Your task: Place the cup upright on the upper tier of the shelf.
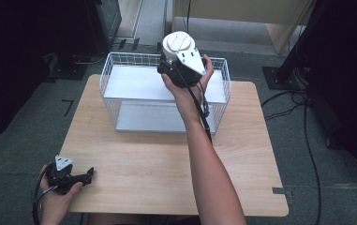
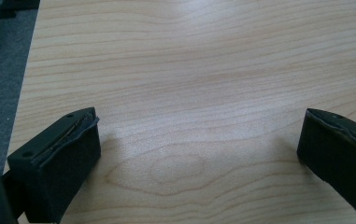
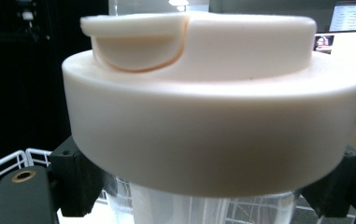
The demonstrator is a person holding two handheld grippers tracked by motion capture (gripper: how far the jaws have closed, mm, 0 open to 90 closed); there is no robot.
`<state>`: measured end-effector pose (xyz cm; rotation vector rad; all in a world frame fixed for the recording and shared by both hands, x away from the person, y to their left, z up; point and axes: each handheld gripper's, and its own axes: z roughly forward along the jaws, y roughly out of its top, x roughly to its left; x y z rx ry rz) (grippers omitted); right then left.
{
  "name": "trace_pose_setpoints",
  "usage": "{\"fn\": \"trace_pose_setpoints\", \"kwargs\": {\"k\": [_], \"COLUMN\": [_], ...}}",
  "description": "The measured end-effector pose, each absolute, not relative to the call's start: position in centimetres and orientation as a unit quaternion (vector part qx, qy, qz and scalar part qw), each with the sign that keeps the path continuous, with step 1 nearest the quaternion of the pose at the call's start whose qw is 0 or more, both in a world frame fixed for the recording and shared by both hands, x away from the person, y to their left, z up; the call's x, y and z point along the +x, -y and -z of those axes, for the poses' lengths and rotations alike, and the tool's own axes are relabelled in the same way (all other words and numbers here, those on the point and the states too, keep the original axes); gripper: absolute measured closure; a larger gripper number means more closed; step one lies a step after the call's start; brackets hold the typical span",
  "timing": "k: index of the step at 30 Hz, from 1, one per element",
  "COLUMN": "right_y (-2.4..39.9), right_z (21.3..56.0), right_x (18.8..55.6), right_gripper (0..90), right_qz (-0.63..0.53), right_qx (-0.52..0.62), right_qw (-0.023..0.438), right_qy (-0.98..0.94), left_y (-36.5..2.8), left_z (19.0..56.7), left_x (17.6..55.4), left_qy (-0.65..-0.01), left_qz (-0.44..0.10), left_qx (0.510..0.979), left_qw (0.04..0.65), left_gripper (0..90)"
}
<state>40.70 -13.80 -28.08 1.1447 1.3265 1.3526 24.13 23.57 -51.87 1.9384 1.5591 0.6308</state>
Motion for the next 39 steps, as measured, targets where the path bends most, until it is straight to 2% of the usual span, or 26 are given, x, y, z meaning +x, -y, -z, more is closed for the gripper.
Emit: {"fn": "trace_pose_setpoints", "kwargs": {"k": [14,19,39], "right_y": [13.6,13.9,16.1], "right_z": [28.5,28.6,32.8], "right_x": [41.5,41.4,37.9], "right_gripper": [13.5,0.0,0.0], "right_qz": [-0.551,-0.546,-0.530], "right_qx": [0.469,0.463,0.457], "right_qw": [0.422,0.409,0.391], "right_qy": [-0.546,-0.566,-0.598], "left_y": [-23.6,-23.6,-23.6], "left_z": [51.9,51.9,51.9], "left_x": [24.1,24.1,24.1], "left_qy": [-0.583,-0.583,-0.583], "left_qz": [-0.236,-0.236,-0.235], "left_qx": [0.724,0.724,0.724], "left_qw": [0.284,0.284,0.283], "left_gripper": [0.0,0.0,0.0]}}
